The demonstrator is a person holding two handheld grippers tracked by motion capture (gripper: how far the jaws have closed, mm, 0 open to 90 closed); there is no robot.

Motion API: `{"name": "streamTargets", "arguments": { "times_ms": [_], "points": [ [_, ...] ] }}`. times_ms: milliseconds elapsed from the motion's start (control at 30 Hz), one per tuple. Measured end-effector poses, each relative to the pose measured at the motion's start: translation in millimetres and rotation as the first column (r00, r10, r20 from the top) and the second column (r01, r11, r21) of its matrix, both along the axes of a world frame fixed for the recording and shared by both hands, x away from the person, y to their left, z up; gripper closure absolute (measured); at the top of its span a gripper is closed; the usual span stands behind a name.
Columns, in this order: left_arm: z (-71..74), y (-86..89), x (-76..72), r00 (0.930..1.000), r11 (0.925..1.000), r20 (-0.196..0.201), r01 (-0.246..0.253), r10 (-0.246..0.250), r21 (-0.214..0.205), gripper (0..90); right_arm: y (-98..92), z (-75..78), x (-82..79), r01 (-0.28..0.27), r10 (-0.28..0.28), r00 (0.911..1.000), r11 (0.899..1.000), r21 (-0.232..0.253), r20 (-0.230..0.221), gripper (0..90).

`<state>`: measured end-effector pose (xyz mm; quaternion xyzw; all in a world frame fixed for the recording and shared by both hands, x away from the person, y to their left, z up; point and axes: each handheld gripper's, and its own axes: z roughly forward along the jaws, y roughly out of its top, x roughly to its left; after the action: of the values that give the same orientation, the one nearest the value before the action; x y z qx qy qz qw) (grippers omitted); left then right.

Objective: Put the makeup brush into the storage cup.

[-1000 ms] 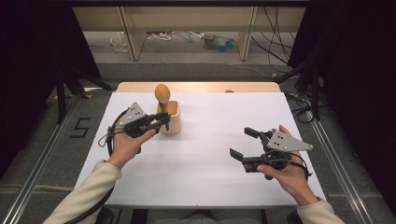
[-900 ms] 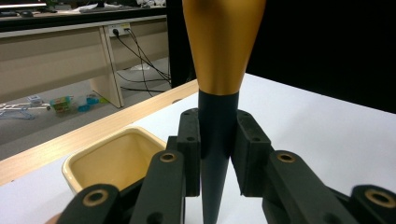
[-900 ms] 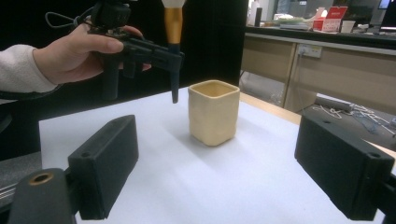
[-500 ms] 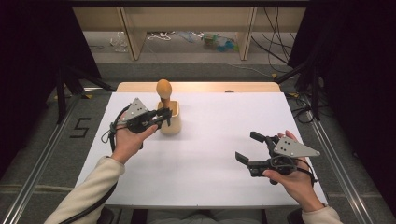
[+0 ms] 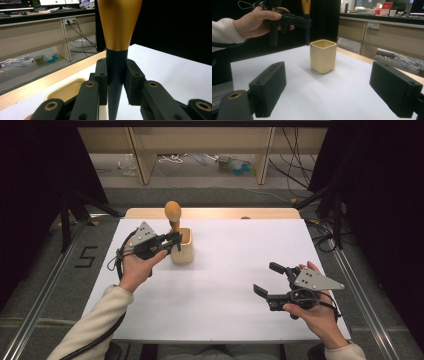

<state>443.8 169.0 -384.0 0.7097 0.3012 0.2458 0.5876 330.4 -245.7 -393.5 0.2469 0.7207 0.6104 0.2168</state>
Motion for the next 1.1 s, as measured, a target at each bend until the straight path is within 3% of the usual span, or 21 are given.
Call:
{"name": "streamTargets", "arguments": {
  "times_ms": [1100],
  "points": [
    [6.8, -1.0, 14.9, 0.9992, 0.9993, 0.021, -0.035, 0.035, -0.016, 74.3, -2.1, -1.3, -0.4, 0.007, -0.007, 1.0000, 1.000, 0.006, -0.004, 15.1]
  ]
}}
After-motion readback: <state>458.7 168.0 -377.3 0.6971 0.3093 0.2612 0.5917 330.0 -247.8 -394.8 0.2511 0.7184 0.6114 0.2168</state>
